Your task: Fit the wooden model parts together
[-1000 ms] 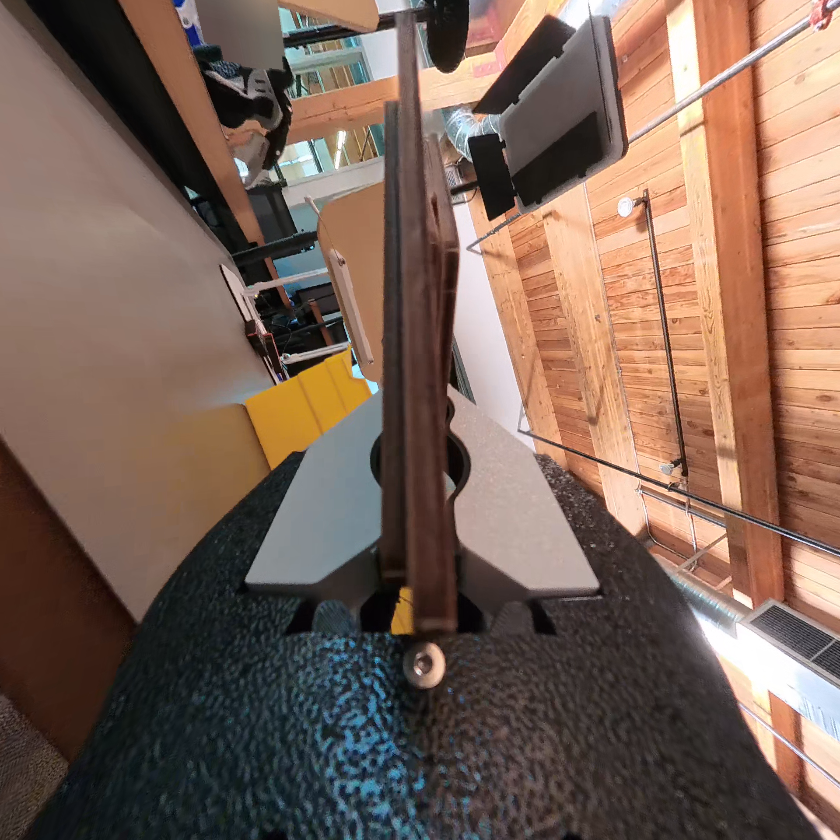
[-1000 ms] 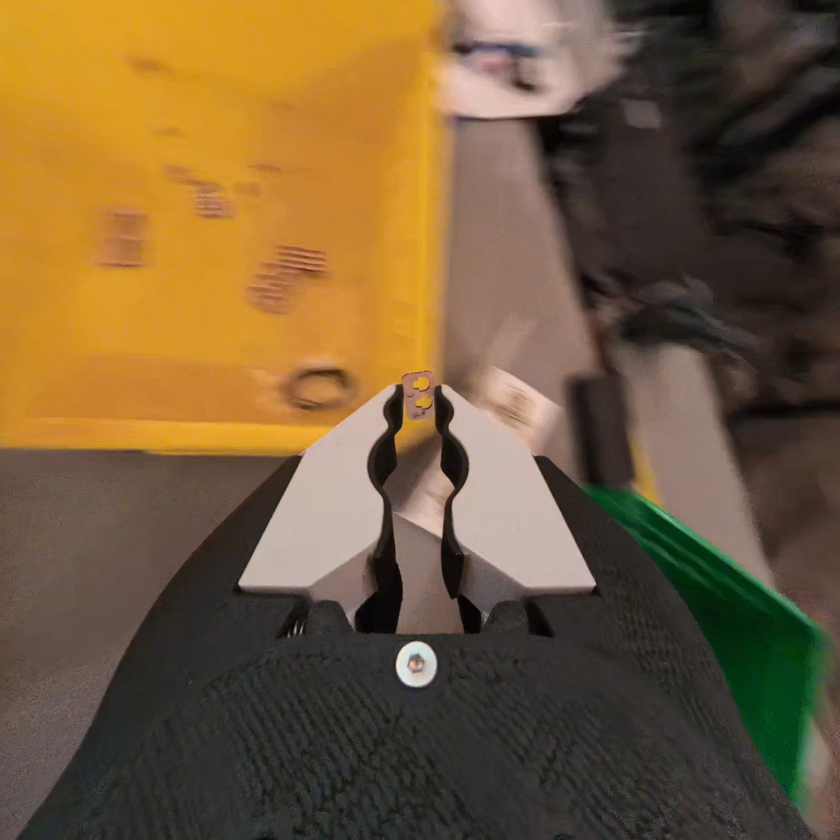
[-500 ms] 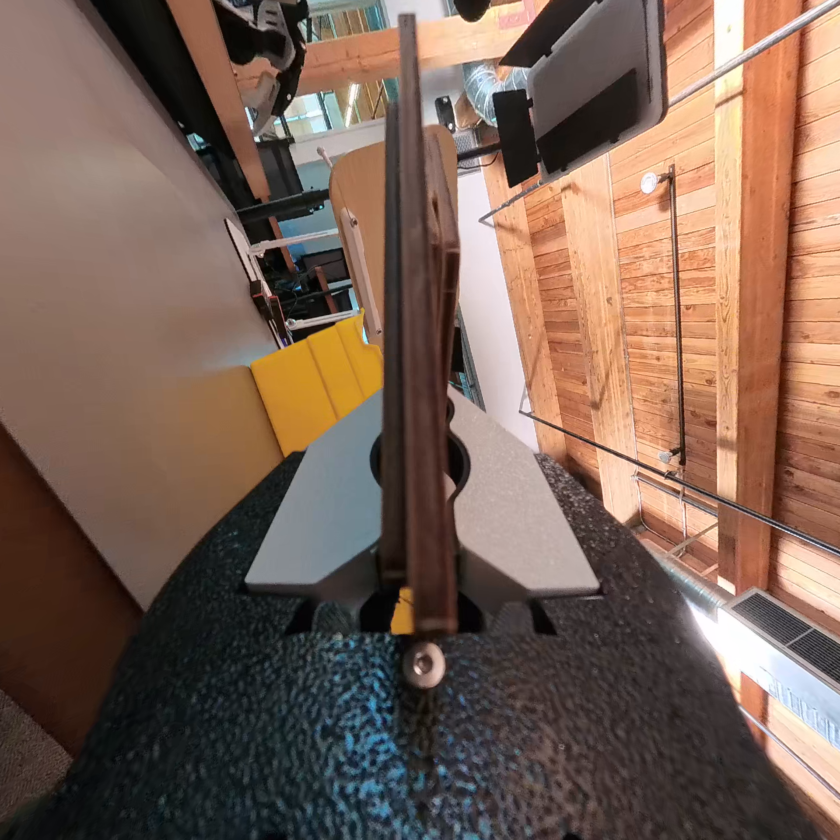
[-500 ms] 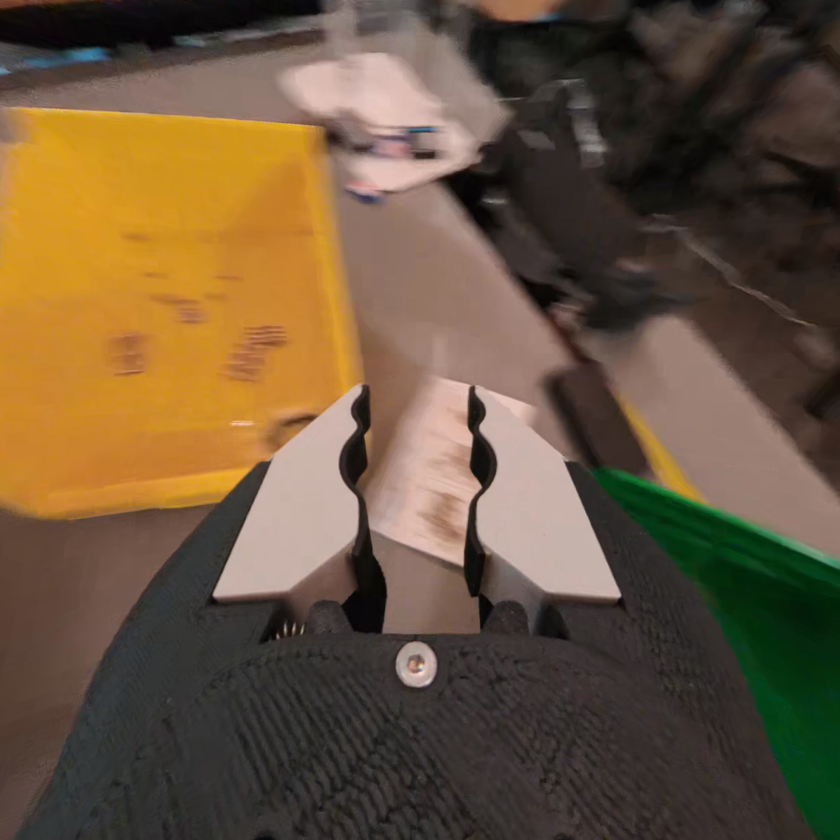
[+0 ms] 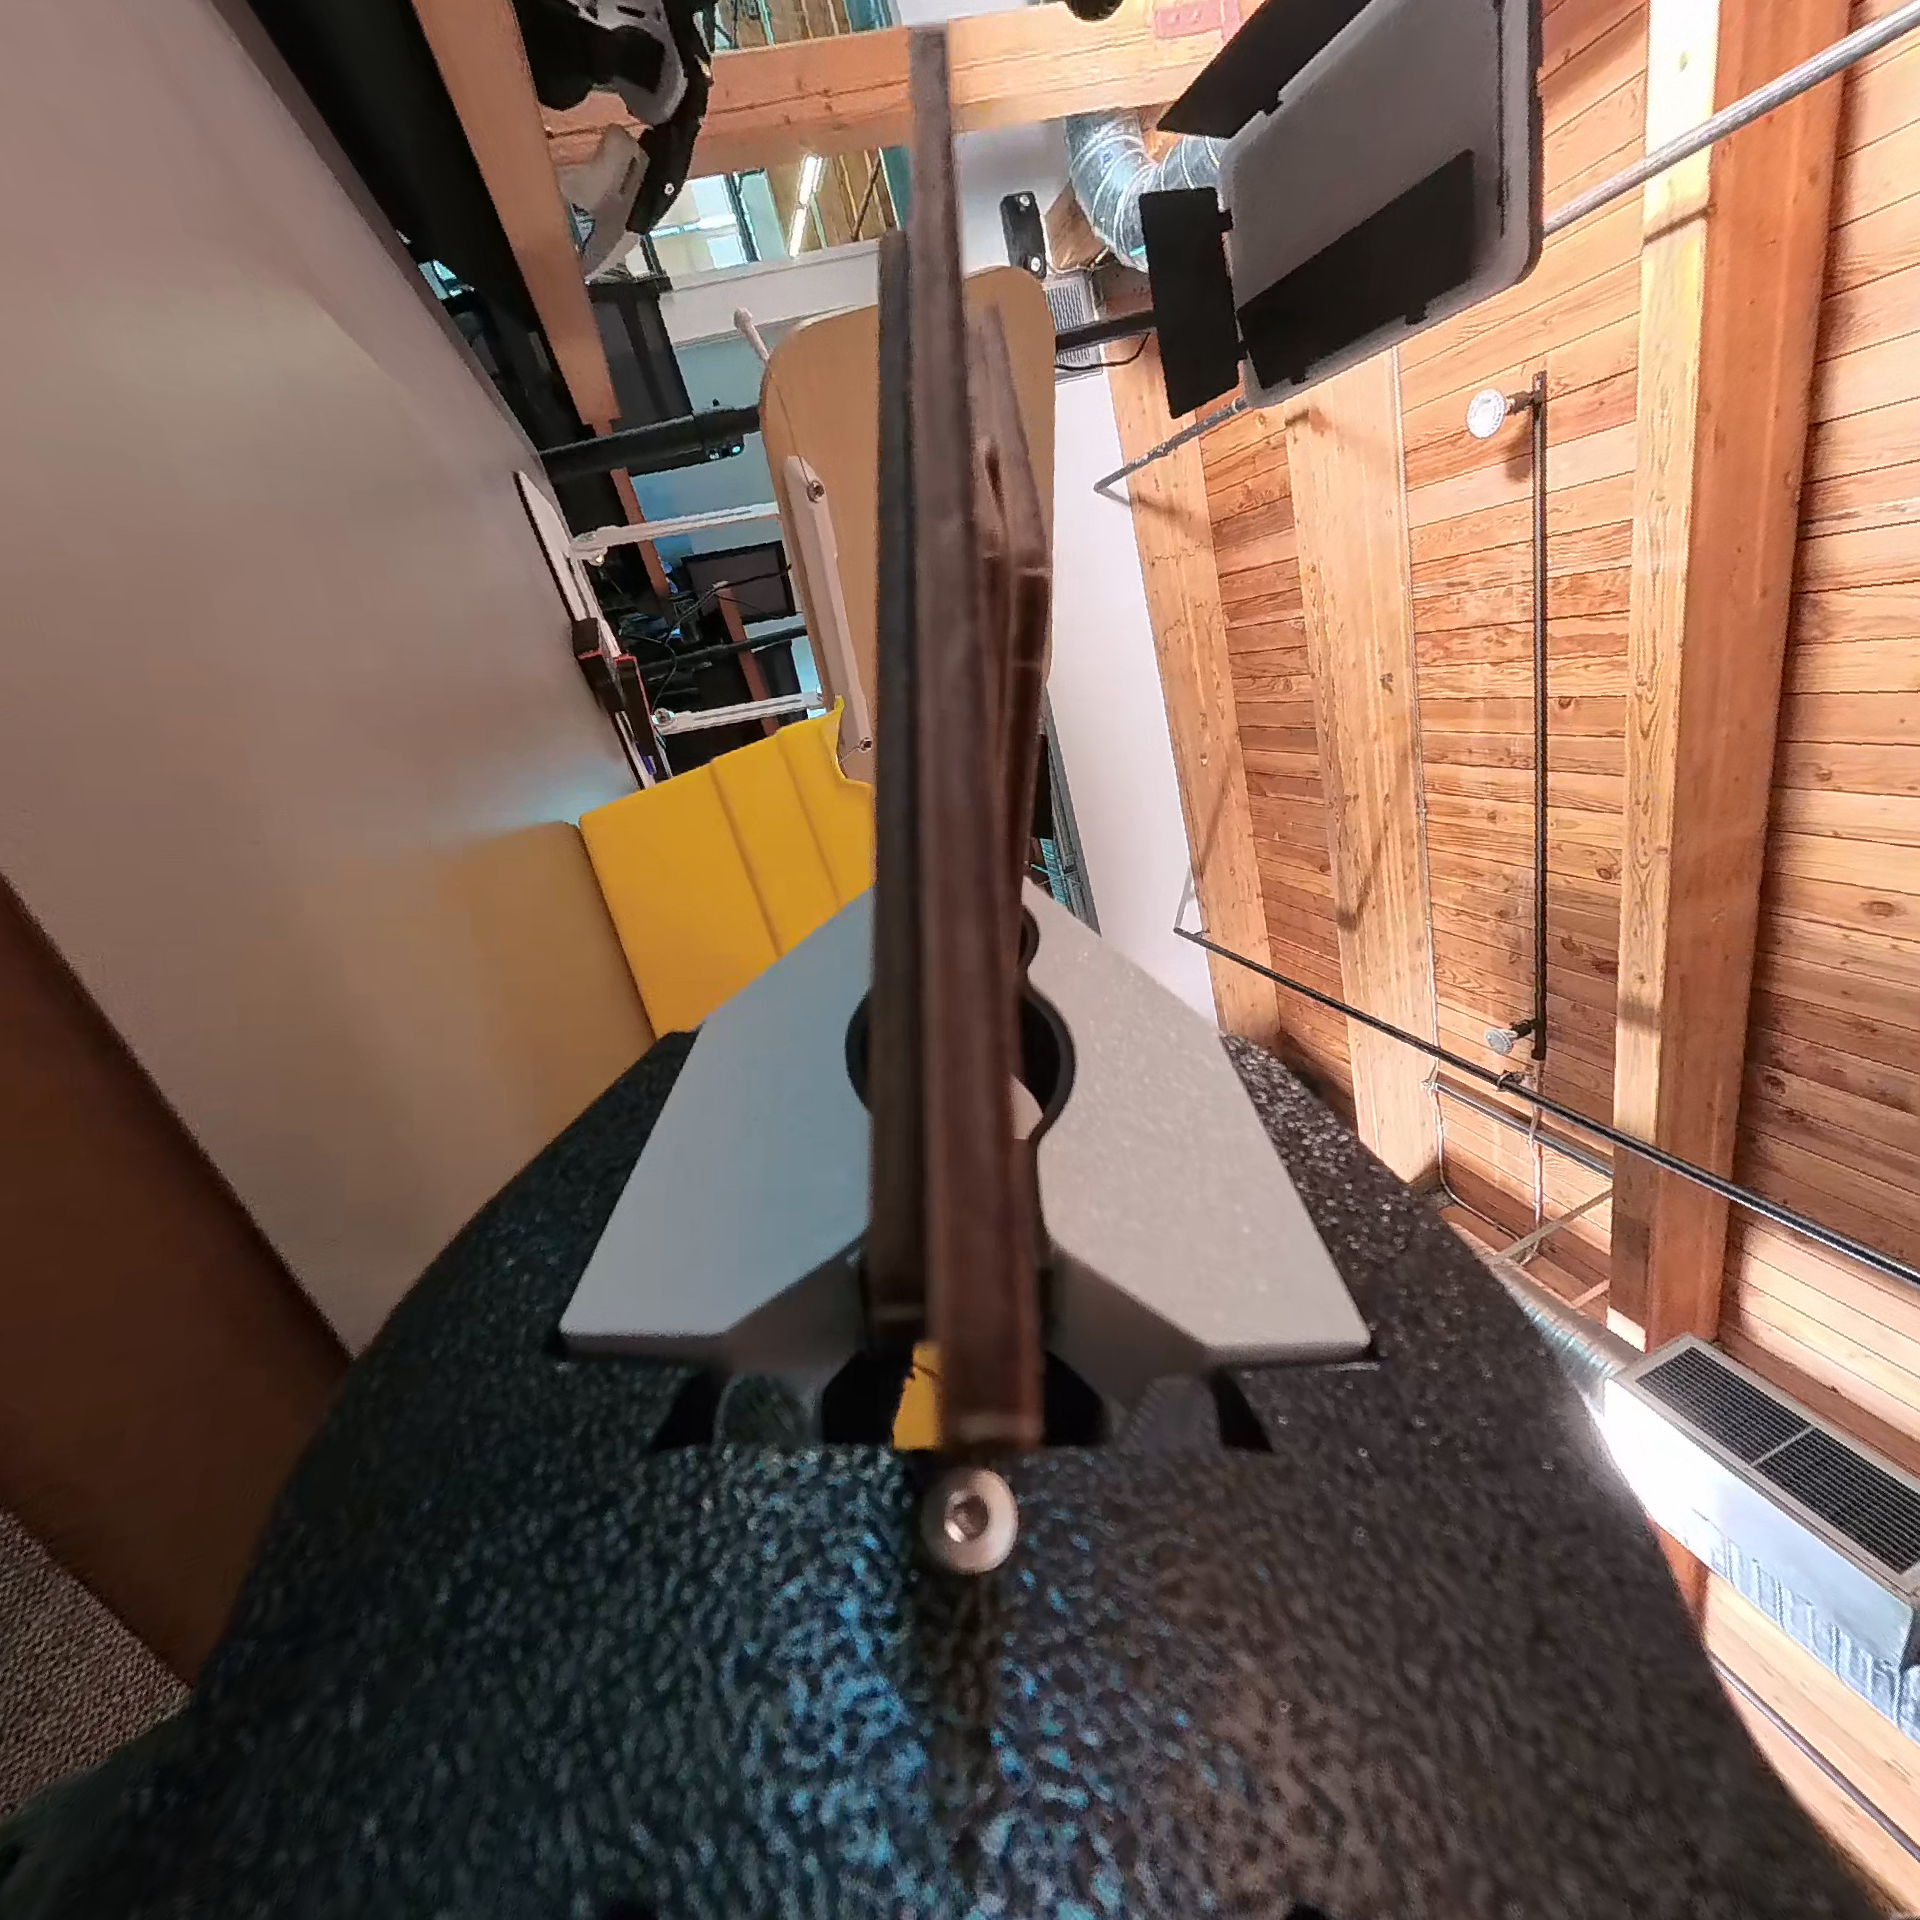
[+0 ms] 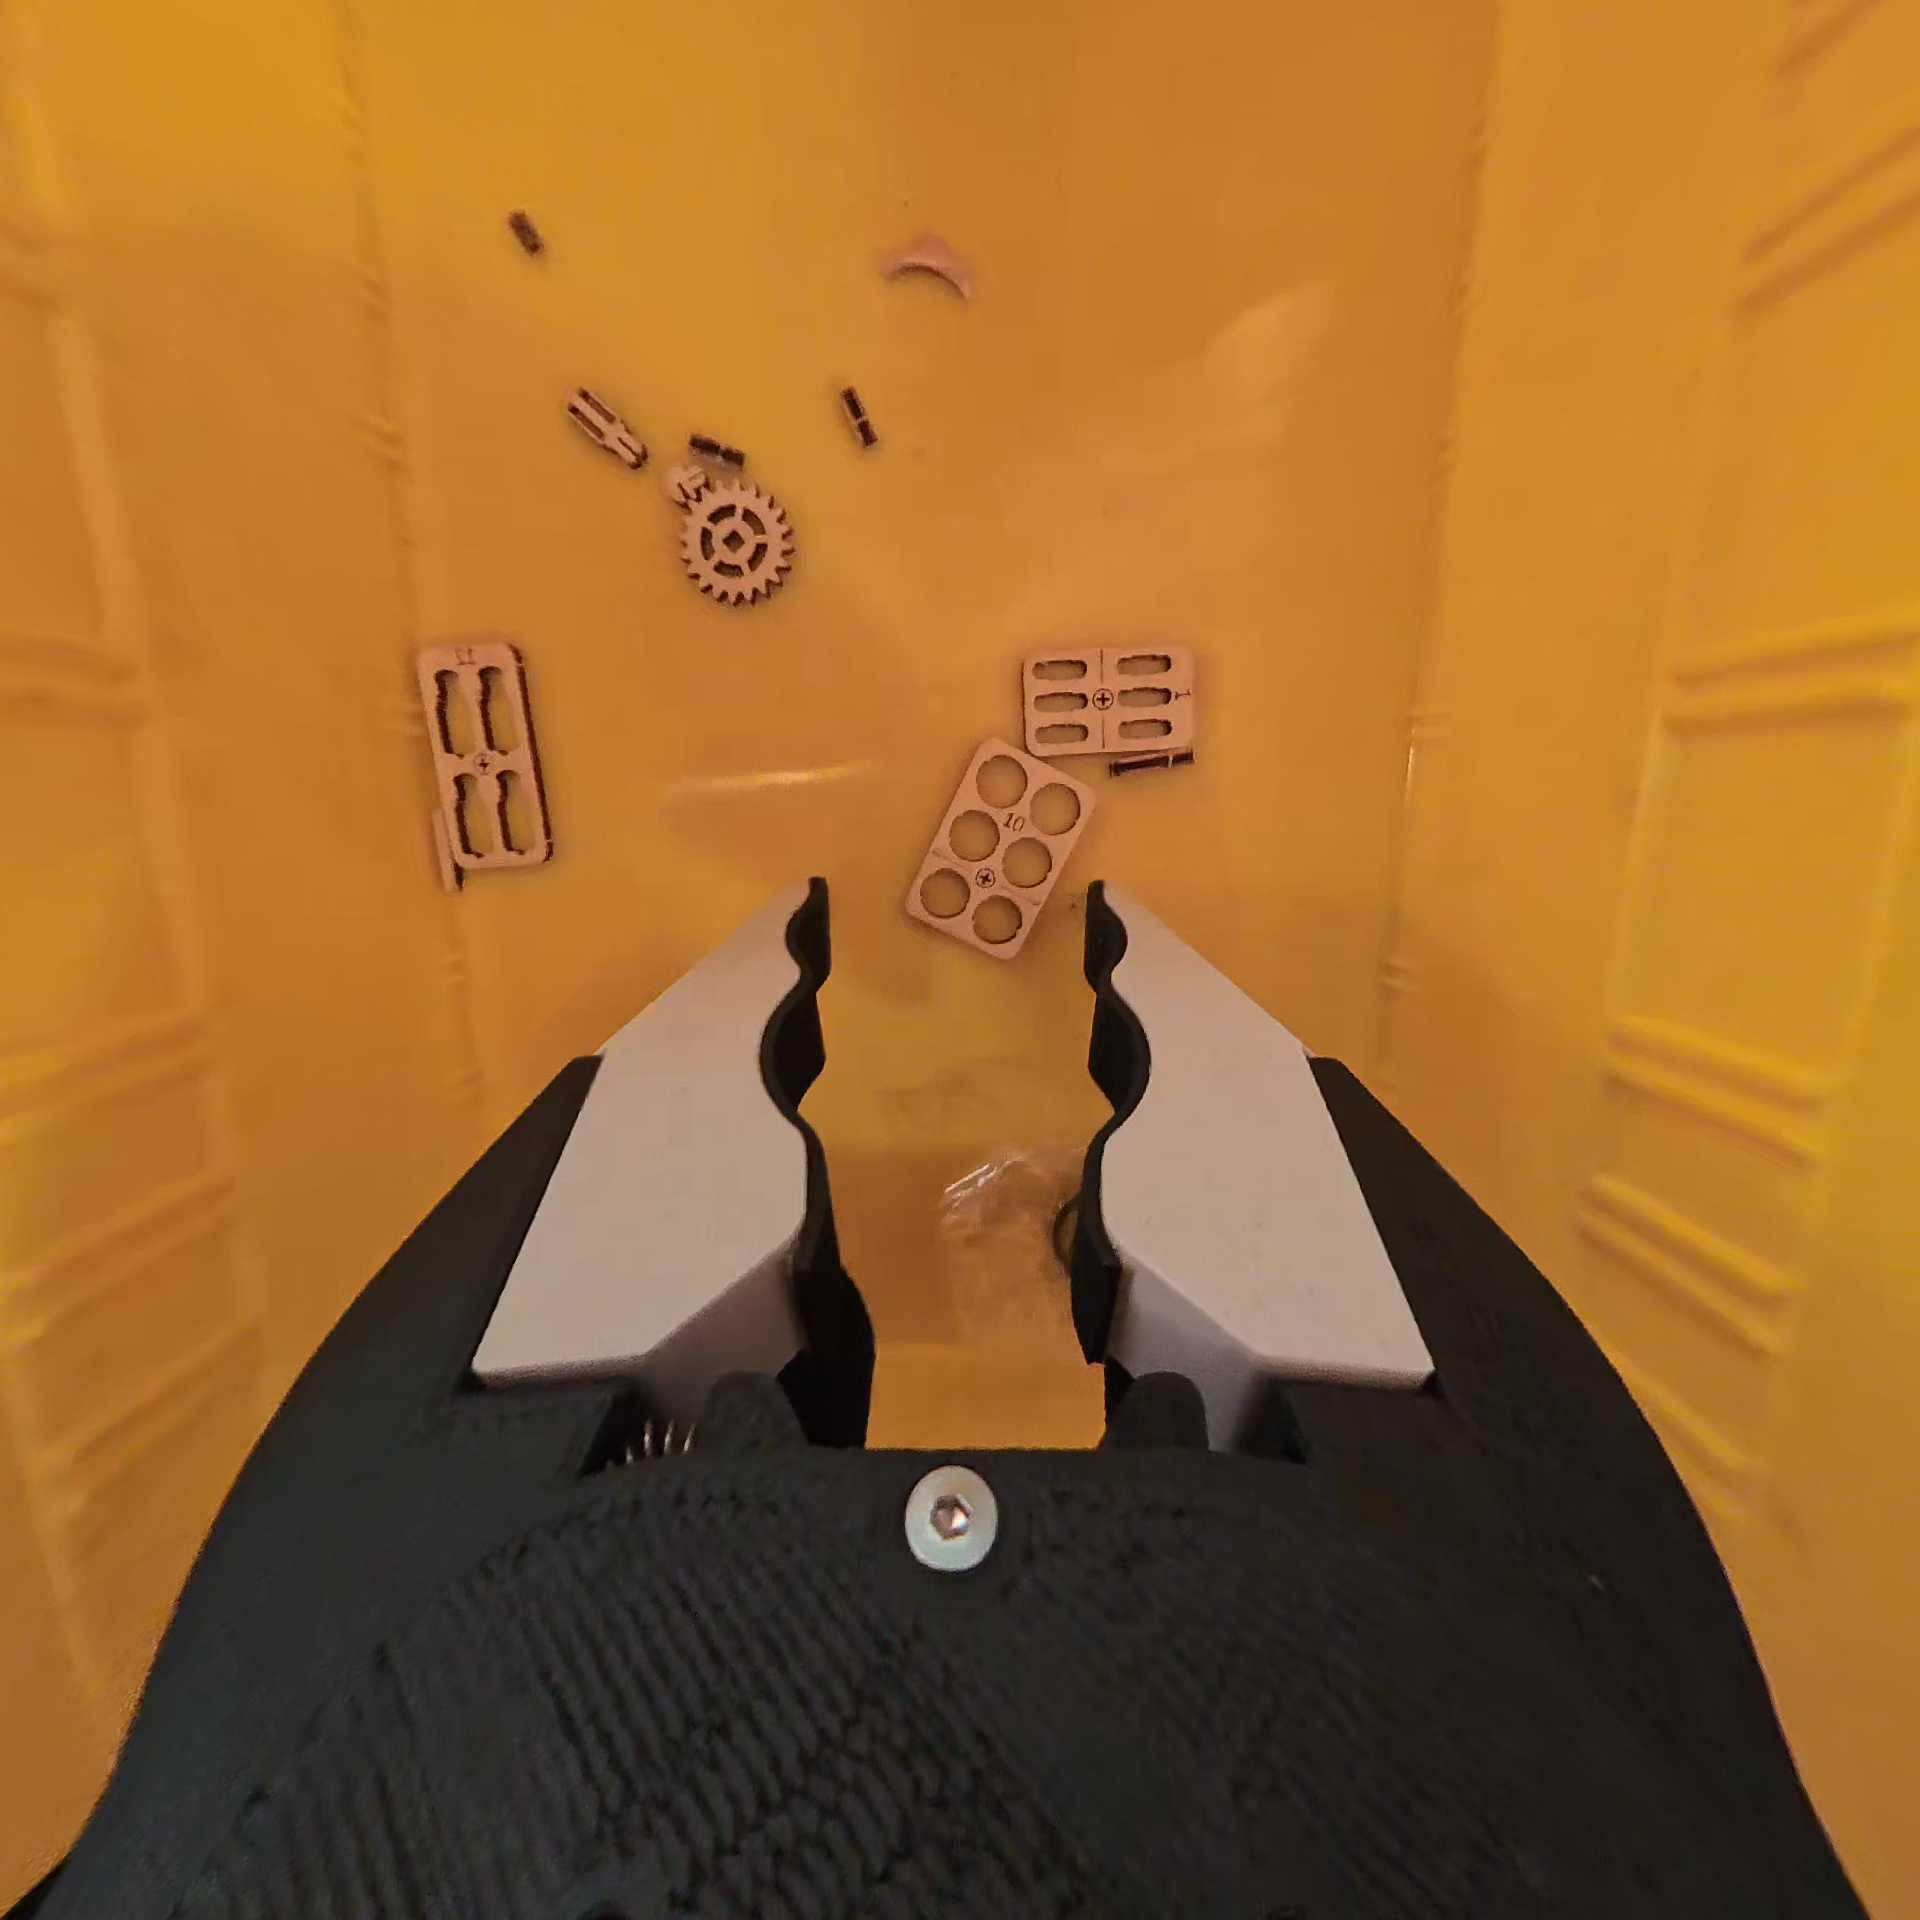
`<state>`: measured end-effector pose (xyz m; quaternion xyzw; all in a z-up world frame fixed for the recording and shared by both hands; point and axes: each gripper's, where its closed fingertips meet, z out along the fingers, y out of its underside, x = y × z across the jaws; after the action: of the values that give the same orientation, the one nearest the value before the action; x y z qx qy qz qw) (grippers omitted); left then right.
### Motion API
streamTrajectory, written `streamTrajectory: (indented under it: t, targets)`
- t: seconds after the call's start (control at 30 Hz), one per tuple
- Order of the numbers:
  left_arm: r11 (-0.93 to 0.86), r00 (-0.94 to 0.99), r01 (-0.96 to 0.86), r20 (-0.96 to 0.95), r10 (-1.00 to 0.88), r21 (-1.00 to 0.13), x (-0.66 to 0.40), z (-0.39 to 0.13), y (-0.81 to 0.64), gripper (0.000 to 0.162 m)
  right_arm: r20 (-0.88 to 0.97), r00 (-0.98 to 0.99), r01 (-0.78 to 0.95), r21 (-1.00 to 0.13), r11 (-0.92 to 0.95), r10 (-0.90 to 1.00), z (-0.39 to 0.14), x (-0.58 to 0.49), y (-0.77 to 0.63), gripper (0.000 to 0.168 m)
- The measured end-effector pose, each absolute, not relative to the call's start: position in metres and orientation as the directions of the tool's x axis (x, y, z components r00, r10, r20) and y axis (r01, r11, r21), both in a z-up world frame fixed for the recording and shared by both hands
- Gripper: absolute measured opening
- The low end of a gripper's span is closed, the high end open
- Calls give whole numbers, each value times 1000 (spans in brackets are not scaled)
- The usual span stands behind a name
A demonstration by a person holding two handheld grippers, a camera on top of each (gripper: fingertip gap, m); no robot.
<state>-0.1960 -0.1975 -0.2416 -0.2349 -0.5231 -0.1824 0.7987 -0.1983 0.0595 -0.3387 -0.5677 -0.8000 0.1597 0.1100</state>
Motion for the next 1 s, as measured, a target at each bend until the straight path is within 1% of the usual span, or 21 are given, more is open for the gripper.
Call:
streamTrajectory:
  t: [0.03,0.1,0.2,0.23,0.3,0.33,0.4,0.47,0.53,0.6,0.7,0.73,0.77,0.8,0.87,0.93,1.0]
  targets:
    - [821,385,541,922,-47,-184,-196,-242,-197,11,-2,-339,863,-398,310,941,-338,-201,57,40]
    - [819,383,544,922,-49,-183,-196,-242,-196,11,-1,-361,850,-412,329,932,-338,-204,53,26]
    - [820,384,543,922,-49,-182,-196,-242,-197,11,45,-404,820,-423,384,913,-334,-203,53,25]
    - [820,384,543,922,-49,-183,-196,-242,-197,10,79,-418,795,-451,406,905,-325,-202,53,24]
    - [820,385,542,922,-47,-184,-196,-242,-197,11,172,-416,712,-549,438,893,-286,-198,60,24]
    - [821,385,541,922,-46,-185,-196,-242,-198,11,242,-382,665,-598,447,892,-259,-193,72,24]
    - [823,383,538,923,-44,-184,-197,-243,-199,10,382,-217,611,-665,430,898,-202,-177,125,24]
    - [824,381,536,924,-40,-185,-198,-244,-199,10,451,14,638,-691,340,892,-162,-146,205,24]
    - [822,380,538,924,-38,-188,-198,-244,-197,11,469,210,722,-666,187,858,-153,-103,290,24]
    - [819,379,542,925,-37,-190,-198,-245,-196,11,458,338,787,-616,19,822,-167,-60,362,24]
    - [819,381,539,924,-29,-197,-197,-245,-194,11,389,445,807,-564,-174,807,-200,-20,426,26]
    - [818,383,538,923,-25,-201,-197,-244,-194,11,362,472,798,-564,-214,804,-206,-14,435,37]
    - [817,385,539,923,-21,-206,-197,-244,-192,11,332,473,786,-578,-220,816,-207,-15,433,47]
    - [816,386,539,922,-18,-210,-196,-244,-191,11,311,452,767,-615,-185,836,-200,-25,423,51]
    - [812,388,543,922,-14,-216,-196,-244,-188,12,296,341,705,-708,-35,892,-176,-61,381,51]
    - [805,389,552,921,-19,-217,-194,-244,-185,11,222,100,631,-768,110,970,-162,-110,302,45]
    - [804,389,554,921,-21,-215,-194,-244,-186,11,79,-219,589,-784,196,973,-168,-147,202,40]
